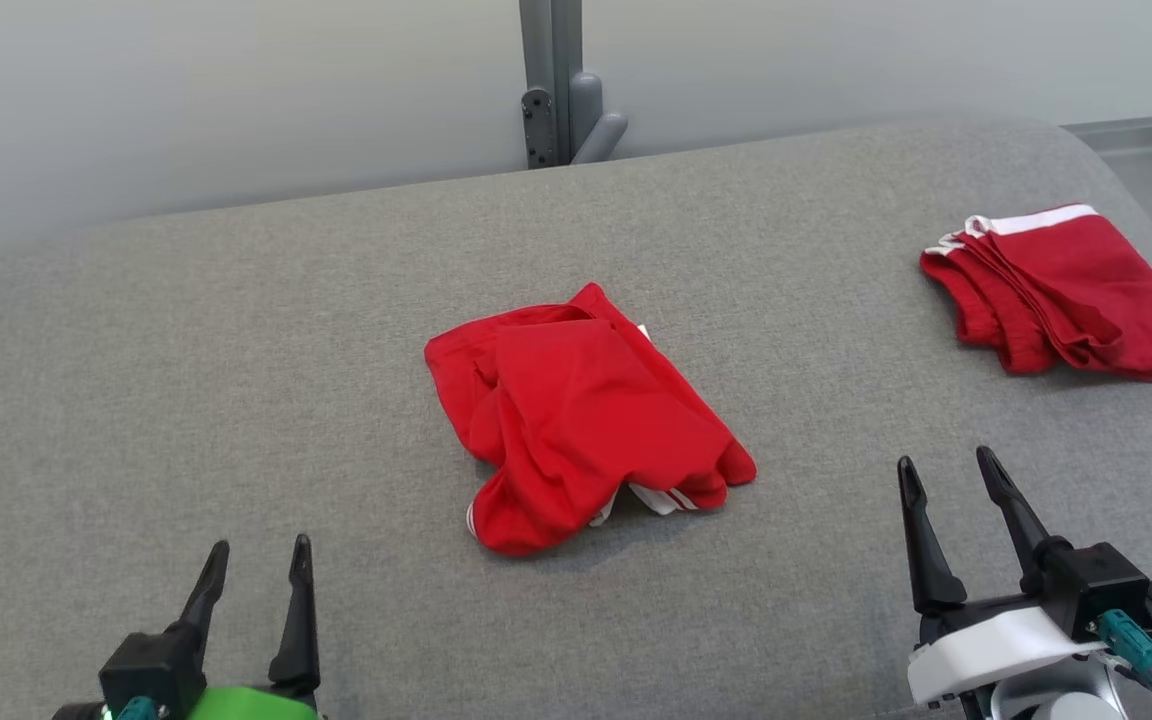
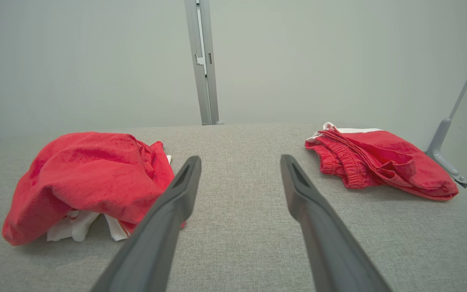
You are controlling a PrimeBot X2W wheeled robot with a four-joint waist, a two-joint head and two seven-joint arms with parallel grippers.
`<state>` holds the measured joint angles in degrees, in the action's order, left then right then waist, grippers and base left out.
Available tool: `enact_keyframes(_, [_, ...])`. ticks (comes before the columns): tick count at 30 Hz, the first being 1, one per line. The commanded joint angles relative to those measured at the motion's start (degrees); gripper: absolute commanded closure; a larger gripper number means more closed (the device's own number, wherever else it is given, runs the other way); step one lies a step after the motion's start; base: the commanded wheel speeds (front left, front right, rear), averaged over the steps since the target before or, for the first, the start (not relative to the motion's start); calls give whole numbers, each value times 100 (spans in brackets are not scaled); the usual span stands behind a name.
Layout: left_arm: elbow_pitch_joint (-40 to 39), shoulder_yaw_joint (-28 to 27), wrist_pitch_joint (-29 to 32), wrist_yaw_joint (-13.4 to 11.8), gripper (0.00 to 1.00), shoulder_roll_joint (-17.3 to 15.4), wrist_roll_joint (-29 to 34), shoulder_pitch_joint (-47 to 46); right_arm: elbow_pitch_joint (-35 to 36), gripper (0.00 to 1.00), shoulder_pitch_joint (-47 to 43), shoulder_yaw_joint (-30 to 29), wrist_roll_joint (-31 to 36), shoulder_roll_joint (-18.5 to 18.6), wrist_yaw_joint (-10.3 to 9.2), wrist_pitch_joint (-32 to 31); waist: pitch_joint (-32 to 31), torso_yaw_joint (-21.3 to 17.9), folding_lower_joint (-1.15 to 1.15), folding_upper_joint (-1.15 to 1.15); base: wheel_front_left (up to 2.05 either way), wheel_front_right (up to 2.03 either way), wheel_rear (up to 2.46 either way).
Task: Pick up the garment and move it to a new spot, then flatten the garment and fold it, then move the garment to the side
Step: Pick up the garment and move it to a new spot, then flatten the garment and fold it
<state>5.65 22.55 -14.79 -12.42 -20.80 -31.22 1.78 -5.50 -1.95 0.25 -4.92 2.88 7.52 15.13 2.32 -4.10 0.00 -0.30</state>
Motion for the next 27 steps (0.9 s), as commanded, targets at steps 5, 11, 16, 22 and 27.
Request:
enact_keyframes(5, [-163, -591, -37, 313, 0, 170, 308, 585, -112, 0, -193, -199, 131, 20, -7, 3, -245, 246, 0, 30, 0, 0, 0])
enact_keyframes(11, [-237, -1344, -39, 1026, 0, 560, 833, 1111, -338, 0, -157, -317, 222, 68, -7, 3, -271, 338, 0, 30, 0, 0, 0])
enact_keyframes(16, [-152, -1762, -39, 1479, 0, 881, 1205, 1197, -423, 0, -144, -359, 253, 69, -7, 3, -259, 404, 0, 30, 0, 0, 0])
enact_keyframes(22, [-72, -2106, -33, 1758, 0, 1175, 1507, 1108, -514, 0, -142, -365, 266, 56, -7, 3, -251, 394, 0, 30, 0, 0, 0])
enact_keyframes(27, [11, -2296, -33, 1892, 0, 1338, 1650, 1016, -561, 0, -110, -318, 262, 48, -7, 3, -249, 349, 0, 30, 0, 0, 0])
